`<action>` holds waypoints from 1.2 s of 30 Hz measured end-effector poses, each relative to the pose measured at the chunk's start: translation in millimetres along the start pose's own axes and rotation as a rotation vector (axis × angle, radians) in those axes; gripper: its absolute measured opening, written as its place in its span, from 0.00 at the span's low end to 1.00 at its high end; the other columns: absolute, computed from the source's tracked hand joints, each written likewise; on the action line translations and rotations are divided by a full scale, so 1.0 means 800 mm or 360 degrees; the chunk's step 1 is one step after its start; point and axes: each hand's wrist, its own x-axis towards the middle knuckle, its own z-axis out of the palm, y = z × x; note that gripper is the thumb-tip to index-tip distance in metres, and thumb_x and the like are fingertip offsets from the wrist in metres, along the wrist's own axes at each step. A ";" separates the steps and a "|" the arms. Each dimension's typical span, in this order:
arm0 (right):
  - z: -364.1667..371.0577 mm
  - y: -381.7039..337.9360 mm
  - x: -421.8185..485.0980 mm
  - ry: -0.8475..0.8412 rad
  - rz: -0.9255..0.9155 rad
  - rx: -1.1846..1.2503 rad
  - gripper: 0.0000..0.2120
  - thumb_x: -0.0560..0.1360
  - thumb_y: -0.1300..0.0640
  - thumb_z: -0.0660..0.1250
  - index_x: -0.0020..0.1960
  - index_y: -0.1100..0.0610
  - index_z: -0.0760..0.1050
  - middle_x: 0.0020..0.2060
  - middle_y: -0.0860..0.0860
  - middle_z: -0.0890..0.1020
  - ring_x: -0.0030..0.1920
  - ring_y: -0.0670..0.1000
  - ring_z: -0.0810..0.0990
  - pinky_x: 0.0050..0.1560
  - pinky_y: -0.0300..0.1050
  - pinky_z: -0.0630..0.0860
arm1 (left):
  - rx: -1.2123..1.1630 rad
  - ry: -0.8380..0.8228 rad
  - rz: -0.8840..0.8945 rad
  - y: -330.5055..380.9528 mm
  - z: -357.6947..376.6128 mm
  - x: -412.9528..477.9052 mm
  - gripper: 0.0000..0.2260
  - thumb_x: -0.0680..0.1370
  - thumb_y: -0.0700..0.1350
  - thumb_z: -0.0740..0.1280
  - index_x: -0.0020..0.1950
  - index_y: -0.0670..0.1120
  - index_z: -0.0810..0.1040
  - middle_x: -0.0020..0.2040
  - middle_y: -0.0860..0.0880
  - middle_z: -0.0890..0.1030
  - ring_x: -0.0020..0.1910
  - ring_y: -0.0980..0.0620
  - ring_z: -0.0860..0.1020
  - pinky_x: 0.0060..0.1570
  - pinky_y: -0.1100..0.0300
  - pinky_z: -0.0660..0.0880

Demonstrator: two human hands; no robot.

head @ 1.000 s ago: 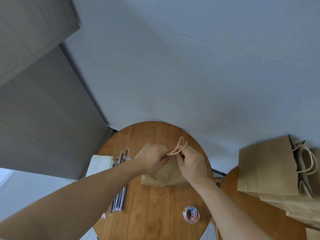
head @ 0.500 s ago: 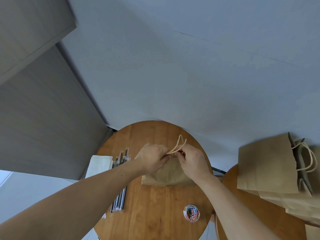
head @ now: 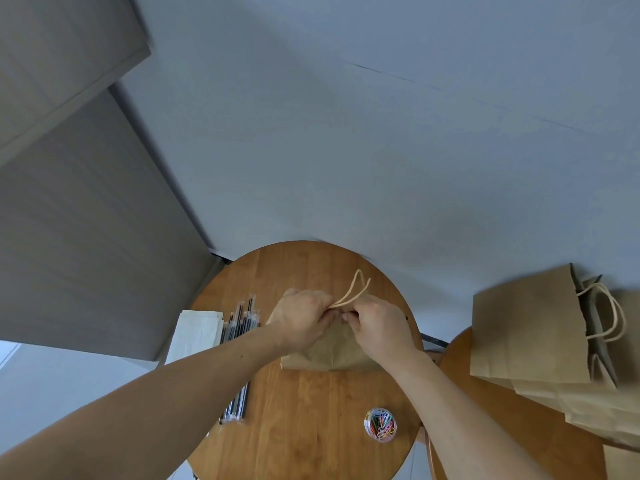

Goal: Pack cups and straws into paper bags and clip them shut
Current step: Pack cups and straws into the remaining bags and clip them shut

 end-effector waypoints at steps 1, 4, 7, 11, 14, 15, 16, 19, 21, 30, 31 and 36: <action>0.000 0.000 0.001 -0.0035 0.0021 -0.0014 0.02 0.76 0.57 0.71 0.46 0.54 0.82 0.40 0.48 0.83 0.39 0.49 0.81 0.37 0.40 0.73 | 0.0000 0.0002 -0.0012 0.001 0.000 0.000 0.10 0.83 0.49 0.58 0.51 0.50 0.78 0.45 0.54 0.80 0.46 0.53 0.77 0.50 0.56 0.66; 0.001 0.002 0.006 -0.0172 0.0091 -0.0089 0.06 0.79 0.53 0.66 0.50 0.53 0.80 0.43 0.48 0.82 0.43 0.49 0.81 0.42 0.43 0.77 | 0.0027 0.0003 -0.0055 0.003 0.001 0.000 0.11 0.83 0.50 0.57 0.54 0.51 0.79 0.48 0.55 0.81 0.49 0.53 0.77 0.58 0.55 0.66; -0.001 0.004 0.012 -0.0306 0.0123 -0.0166 0.08 0.80 0.52 0.63 0.52 0.53 0.79 0.45 0.48 0.82 0.44 0.49 0.81 0.43 0.45 0.77 | 0.0038 0.0021 -0.0071 0.005 0.003 -0.002 0.10 0.83 0.49 0.58 0.51 0.50 0.78 0.45 0.55 0.80 0.48 0.52 0.77 0.57 0.56 0.66; -0.001 0.006 0.012 -0.0361 0.0087 -0.0200 0.09 0.81 0.51 0.62 0.52 0.52 0.80 0.46 0.47 0.82 0.44 0.49 0.80 0.45 0.46 0.78 | 0.0055 0.0028 -0.0083 0.003 0.004 -0.004 0.10 0.83 0.50 0.58 0.48 0.50 0.76 0.41 0.56 0.76 0.45 0.53 0.76 0.56 0.56 0.66; -0.003 0.006 0.007 -0.0280 0.0058 -0.0098 0.06 0.79 0.53 0.65 0.51 0.51 0.81 0.45 0.47 0.82 0.44 0.49 0.80 0.43 0.44 0.76 | 0.0043 -0.0005 -0.0074 0.002 0.001 -0.001 0.09 0.83 0.50 0.58 0.47 0.50 0.75 0.41 0.56 0.76 0.44 0.53 0.76 0.55 0.56 0.66; -0.004 0.005 0.006 -0.0284 0.0051 -0.0097 0.05 0.78 0.52 0.67 0.51 0.50 0.81 0.45 0.47 0.82 0.44 0.49 0.80 0.42 0.43 0.76 | 0.0038 -0.0012 -0.0070 0.002 0.000 0.000 0.10 0.83 0.50 0.58 0.48 0.50 0.76 0.42 0.56 0.77 0.45 0.53 0.76 0.55 0.56 0.66; -0.004 0.004 0.006 -0.0299 0.0054 -0.0112 0.05 0.77 0.51 0.68 0.51 0.50 0.81 0.45 0.47 0.82 0.43 0.48 0.80 0.42 0.43 0.75 | 0.0033 -0.0015 -0.0064 0.002 0.000 0.001 0.10 0.83 0.51 0.58 0.48 0.49 0.77 0.42 0.56 0.77 0.45 0.53 0.77 0.54 0.56 0.66; -0.006 0.005 0.008 -0.0368 0.0112 -0.0155 0.04 0.77 0.51 0.69 0.49 0.50 0.80 0.44 0.46 0.82 0.43 0.48 0.80 0.41 0.42 0.74 | 0.0067 -0.0023 -0.0021 0.003 0.002 -0.001 0.10 0.83 0.51 0.58 0.49 0.50 0.77 0.41 0.56 0.76 0.45 0.52 0.77 0.55 0.56 0.66; -0.007 0.005 0.012 -0.0455 0.0139 -0.0147 0.04 0.77 0.51 0.68 0.49 0.49 0.81 0.43 0.46 0.83 0.43 0.49 0.81 0.39 0.42 0.72 | 0.0101 0.0000 0.0000 0.003 0.004 -0.004 0.10 0.83 0.50 0.58 0.50 0.49 0.78 0.42 0.54 0.78 0.45 0.52 0.77 0.56 0.56 0.66; -0.007 0.007 0.012 -0.0381 0.0061 -0.0099 0.07 0.78 0.51 0.66 0.53 0.44 0.82 0.44 0.45 0.84 0.44 0.48 0.81 0.40 0.44 0.74 | 0.0101 0.0000 -0.0053 0.002 0.000 -0.001 0.11 0.83 0.51 0.58 0.49 0.49 0.77 0.44 0.53 0.79 0.45 0.51 0.77 0.56 0.55 0.66; -0.007 0.007 0.010 -0.0339 0.0073 -0.0064 0.08 0.78 0.51 0.67 0.53 0.44 0.83 0.44 0.45 0.84 0.44 0.48 0.81 0.41 0.45 0.75 | 0.0110 -0.0015 -0.0058 0.001 -0.001 0.000 0.11 0.83 0.51 0.58 0.49 0.48 0.77 0.44 0.53 0.79 0.45 0.51 0.77 0.55 0.55 0.66; -0.005 0.010 0.009 -0.0323 0.0230 0.0041 0.07 0.78 0.49 0.67 0.50 0.45 0.84 0.43 0.44 0.85 0.44 0.47 0.80 0.44 0.49 0.78 | 0.0172 -0.0046 -0.0058 0.002 0.000 0.001 0.13 0.84 0.52 0.56 0.51 0.48 0.77 0.46 0.51 0.80 0.46 0.51 0.77 0.56 0.56 0.66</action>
